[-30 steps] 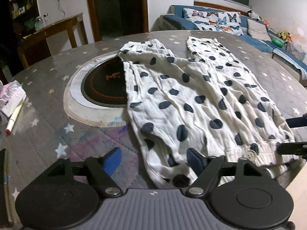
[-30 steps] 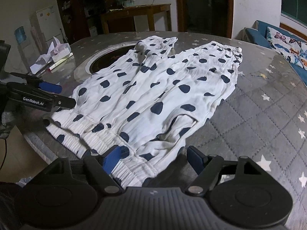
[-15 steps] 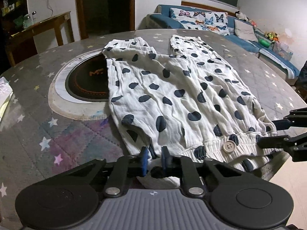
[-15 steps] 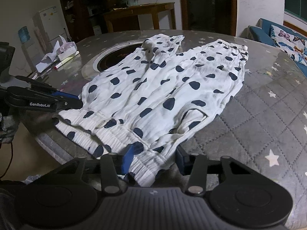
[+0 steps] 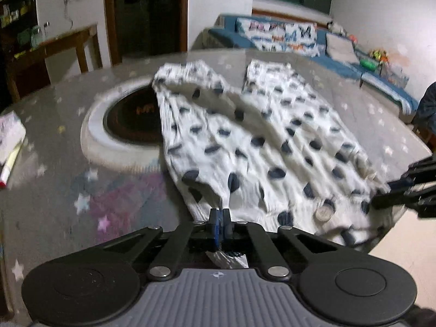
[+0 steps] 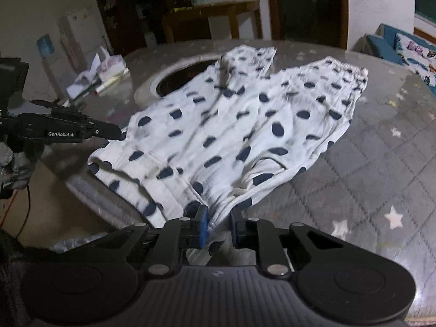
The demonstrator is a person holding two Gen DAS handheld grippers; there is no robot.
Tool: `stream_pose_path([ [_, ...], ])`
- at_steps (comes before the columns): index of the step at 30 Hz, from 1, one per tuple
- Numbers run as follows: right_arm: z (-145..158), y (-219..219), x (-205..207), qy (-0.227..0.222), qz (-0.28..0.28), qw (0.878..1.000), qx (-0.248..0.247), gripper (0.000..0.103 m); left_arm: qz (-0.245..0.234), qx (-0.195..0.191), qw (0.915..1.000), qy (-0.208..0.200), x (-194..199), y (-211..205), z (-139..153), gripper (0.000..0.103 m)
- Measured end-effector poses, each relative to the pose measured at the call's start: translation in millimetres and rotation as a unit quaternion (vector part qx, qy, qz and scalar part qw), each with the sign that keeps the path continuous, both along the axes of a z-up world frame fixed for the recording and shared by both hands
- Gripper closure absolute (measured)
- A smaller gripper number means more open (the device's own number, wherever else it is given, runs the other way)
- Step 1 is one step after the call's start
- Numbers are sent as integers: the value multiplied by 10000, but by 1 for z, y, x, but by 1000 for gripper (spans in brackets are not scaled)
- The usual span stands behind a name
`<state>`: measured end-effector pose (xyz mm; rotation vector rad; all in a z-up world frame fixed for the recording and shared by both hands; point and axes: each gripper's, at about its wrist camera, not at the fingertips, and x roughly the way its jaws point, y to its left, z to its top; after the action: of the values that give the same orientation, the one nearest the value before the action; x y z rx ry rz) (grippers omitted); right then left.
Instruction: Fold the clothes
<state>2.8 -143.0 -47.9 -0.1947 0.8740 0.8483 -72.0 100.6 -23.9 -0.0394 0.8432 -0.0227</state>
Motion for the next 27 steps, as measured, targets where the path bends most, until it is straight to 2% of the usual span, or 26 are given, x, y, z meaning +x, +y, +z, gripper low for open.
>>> stream_pose_path([
  [4,9,-1,10,33,-7,10000,-9,81,8,-2,9999,139,0,2,-4,102],
  [8,16,3,16,-179,-11,9994,-289,77,-52,92,9998,163,3,2,-3,101],
  [10,16,5,19,-247,-59,9989,-394,71,-90,141,9997,171,2,2,-3,101],
  [16,16,10,28,-501,-130,9964,-668,63,-87,194,9995,220,0,3,-5,101],
  [23,14,18,36,-698,-71,9940,-836,62,-29,262,9993,251,1,8,-2,100],
  [27,12,23,40,-740,-19,9933,-890,58,50,294,9993,246,1,13,2,98],
])
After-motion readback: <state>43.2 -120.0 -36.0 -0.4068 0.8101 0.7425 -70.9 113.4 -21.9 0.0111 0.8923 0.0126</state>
